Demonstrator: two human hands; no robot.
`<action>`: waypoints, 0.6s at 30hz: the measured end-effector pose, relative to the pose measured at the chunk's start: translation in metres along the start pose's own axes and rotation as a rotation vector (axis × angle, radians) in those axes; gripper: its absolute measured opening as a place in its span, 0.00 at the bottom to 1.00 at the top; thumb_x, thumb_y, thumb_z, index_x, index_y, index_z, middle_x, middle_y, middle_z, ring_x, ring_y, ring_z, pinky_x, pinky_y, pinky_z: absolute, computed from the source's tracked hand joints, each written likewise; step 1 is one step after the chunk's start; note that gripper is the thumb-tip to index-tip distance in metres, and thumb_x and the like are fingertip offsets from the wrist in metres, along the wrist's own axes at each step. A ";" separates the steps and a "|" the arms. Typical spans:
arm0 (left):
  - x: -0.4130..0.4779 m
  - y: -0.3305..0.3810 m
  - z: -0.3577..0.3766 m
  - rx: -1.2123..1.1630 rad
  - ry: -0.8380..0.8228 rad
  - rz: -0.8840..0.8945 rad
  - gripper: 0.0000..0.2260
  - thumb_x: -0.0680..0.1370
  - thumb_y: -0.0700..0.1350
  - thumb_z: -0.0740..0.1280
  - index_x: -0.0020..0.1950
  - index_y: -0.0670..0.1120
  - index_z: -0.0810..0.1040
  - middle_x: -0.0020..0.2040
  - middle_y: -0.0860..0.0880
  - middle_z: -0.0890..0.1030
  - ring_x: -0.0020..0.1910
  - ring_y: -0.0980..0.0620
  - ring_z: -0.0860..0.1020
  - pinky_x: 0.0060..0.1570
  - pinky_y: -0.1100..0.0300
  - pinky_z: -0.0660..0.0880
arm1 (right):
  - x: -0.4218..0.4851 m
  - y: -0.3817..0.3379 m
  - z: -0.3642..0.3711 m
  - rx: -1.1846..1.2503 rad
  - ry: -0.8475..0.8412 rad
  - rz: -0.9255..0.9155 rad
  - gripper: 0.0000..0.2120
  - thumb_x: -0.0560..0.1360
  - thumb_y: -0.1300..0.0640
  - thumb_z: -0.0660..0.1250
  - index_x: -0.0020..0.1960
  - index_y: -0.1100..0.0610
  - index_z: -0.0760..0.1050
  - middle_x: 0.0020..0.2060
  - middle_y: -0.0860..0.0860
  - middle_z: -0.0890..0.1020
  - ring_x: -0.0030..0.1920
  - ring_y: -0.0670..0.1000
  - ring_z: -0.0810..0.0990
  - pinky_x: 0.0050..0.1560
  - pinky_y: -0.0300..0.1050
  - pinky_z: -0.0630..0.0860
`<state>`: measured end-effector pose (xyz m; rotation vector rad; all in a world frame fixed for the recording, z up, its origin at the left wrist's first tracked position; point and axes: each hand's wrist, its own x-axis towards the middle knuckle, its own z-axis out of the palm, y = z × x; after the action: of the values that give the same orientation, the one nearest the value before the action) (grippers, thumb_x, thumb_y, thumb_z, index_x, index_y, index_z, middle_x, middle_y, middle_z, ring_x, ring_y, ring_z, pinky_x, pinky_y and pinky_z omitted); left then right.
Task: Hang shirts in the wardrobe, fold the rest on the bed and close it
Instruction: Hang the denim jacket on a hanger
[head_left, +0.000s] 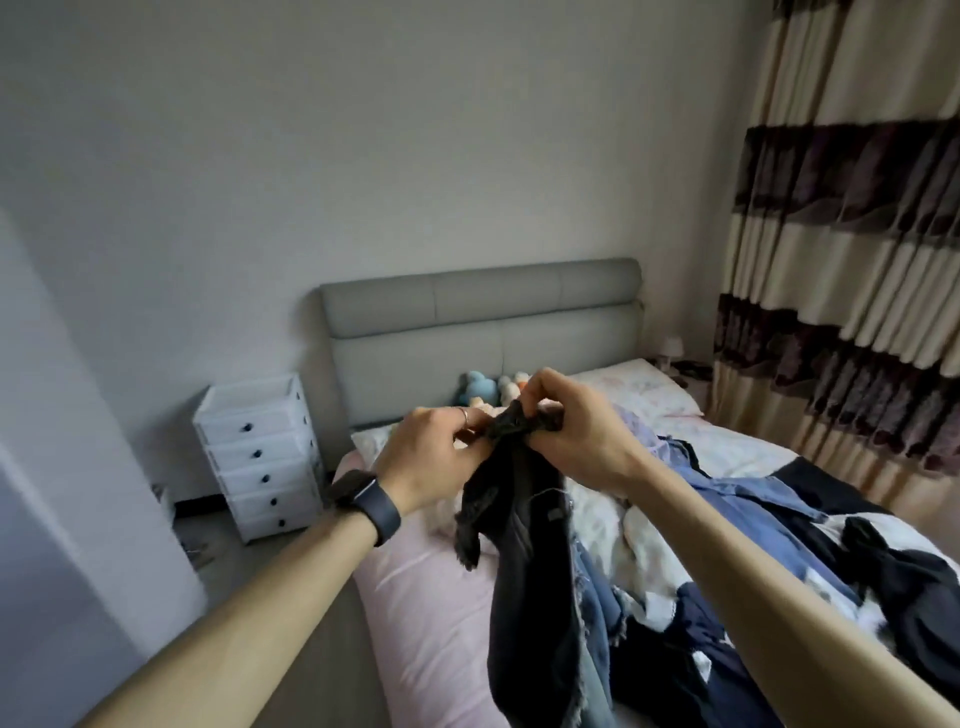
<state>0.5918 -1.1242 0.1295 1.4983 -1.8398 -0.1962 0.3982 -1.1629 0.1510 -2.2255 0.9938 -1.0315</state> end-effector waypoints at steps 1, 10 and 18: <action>-0.011 -0.007 -0.016 0.068 0.043 -0.012 0.10 0.75 0.56 0.69 0.54 0.57 0.85 0.44 0.53 0.85 0.46 0.53 0.83 0.43 0.63 0.76 | 0.003 -0.008 0.013 -0.034 -0.003 -0.043 0.21 0.65 0.71 0.66 0.41 0.45 0.68 0.42 0.49 0.82 0.46 0.60 0.79 0.50 0.57 0.76; -0.107 -0.060 -0.146 0.104 0.211 -0.240 0.05 0.76 0.45 0.70 0.49 0.53 0.84 0.35 0.58 0.83 0.36 0.61 0.79 0.46 0.61 0.77 | -0.003 -0.058 0.133 -0.328 0.058 -0.331 0.19 0.62 0.64 0.66 0.53 0.55 0.74 0.47 0.52 0.80 0.45 0.52 0.68 0.47 0.51 0.60; -0.232 -0.125 -0.252 0.176 0.580 -0.638 0.04 0.75 0.44 0.70 0.44 0.54 0.83 0.36 0.63 0.80 0.36 0.66 0.77 0.36 0.76 0.67 | -0.043 -0.063 0.241 -0.421 -0.258 -0.107 0.12 0.72 0.53 0.66 0.55 0.48 0.69 0.55 0.48 0.78 0.53 0.58 0.81 0.45 0.52 0.78</action>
<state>0.8554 -0.8727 0.1382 1.9740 -0.9117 0.1008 0.5964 -1.0607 0.0313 -2.6931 1.0585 -0.5903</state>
